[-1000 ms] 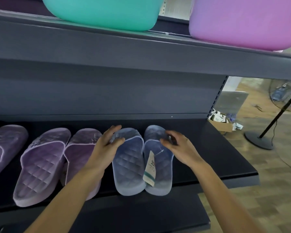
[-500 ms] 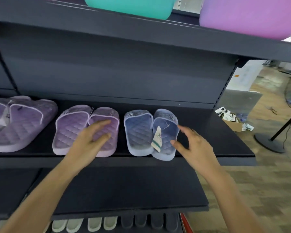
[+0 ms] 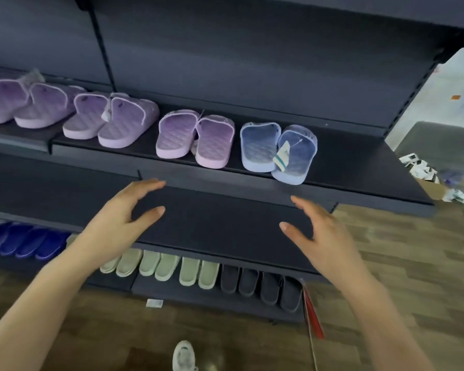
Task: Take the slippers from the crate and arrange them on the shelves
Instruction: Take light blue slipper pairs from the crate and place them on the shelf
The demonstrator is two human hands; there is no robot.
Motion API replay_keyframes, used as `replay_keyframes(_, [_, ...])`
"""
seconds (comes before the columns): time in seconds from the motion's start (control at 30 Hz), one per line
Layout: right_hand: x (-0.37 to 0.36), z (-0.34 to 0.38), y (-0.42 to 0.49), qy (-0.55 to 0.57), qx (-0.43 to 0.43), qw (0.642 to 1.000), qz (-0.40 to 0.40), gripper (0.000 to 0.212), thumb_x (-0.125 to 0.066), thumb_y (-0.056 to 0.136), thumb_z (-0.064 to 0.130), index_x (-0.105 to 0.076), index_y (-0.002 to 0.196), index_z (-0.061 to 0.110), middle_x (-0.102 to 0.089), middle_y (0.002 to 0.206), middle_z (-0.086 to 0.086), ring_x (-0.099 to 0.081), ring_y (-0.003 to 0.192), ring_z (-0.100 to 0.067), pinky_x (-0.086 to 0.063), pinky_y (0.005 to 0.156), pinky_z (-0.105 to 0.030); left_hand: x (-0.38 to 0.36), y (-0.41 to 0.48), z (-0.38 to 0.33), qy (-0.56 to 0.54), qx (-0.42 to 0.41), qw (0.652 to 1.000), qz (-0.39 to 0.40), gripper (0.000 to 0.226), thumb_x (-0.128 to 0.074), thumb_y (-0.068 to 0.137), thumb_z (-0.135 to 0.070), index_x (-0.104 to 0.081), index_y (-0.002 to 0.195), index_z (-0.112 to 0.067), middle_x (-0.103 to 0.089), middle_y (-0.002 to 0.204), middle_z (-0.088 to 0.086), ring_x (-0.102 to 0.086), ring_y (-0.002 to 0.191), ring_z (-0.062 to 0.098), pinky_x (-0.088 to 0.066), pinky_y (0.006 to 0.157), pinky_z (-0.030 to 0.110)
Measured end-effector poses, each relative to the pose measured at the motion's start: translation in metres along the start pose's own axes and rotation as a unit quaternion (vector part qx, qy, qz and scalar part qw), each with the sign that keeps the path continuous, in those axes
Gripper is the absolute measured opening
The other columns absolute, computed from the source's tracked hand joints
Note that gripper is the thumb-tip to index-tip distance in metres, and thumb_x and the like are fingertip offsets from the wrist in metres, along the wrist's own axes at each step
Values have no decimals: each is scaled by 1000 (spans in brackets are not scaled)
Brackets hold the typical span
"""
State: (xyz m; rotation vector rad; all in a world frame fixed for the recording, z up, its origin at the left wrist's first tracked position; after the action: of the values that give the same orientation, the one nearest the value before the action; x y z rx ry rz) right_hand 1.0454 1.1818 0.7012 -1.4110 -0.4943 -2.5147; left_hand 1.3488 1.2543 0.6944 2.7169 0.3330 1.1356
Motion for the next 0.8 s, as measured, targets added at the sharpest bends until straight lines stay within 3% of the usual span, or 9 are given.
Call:
replay_keyframes(0.1, [-14,27,-5,3,38,999,34,57,-50,88,48,-35,140,30,-44,140,10,-41,128,-12,-39,101,-36,25,-34,10,43,29,998,-31,44,-58,89,-17,-48,131,-21,-44,128,-13,-39,116,-2,-24,88,-4])
replay_keyframes(0.23, [-41,75,-3,14,91,993,78,60,-51,88,48,-31,142,32,-39,143,12,-36,132,-11,-36,104,-35,64,-75,38,102,64,990,-73,48,-57,89,-35,-47,133,-19,-46,136,-5,-41,126,13,-29,100,24])
replay_keyframes(0.3, [-57,106,1,22,119,988,90,61,-51,89,45,-28,143,30,-39,144,11,-35,132,-10,-34,105,-32,85,-92,56,126,93,983,-100,51,-55,87,-36,-47,134,-17,-46,139,1,-42,129,19,-30,104,30])
replay_keyframes(0.4, [-86,160,7,25,168,980,100,61,-51,90,43,-27,144,28,-38,144,11,-34,131,-9,-31,108,-31,121,-117,87,155,134,970,-129,52,-52,88,-40,-47,134,-15,-47,139,6,-43,129,24,-29,106,35])
replay_keyframes(0.53, [-134,239,12,28,220,969,111,59,-53,90,39,-31,143,25,-41,142,8,-37,129,-9,-28,107,-28,178,-152,132,202,162,953,-156,70,-35,77,-54,-51,130,-12,-51,136,11,-47,124,29,-37,103,45])
replay_keyframes(0.8, [-233,380,6,22,321,933,161,61,-52,89,43,-30,143,25,-37,146,6,-31,135,-11,-23,108,-31,274,-238,203,245,249,917,-193,65,-36,81,-54,-47,134,-18,-43,143,8,-42,129,27,-35,106,47])
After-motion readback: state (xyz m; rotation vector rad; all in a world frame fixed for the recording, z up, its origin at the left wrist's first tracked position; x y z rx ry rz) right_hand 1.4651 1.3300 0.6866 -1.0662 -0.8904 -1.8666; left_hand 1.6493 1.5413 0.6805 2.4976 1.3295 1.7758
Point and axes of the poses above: each hand's wrist, its own y-axis towards the middle knuckle, its own x-axis out of the back of the hand, z = x × y, the point moved 1 cm from there along y, towards the middle knuckle
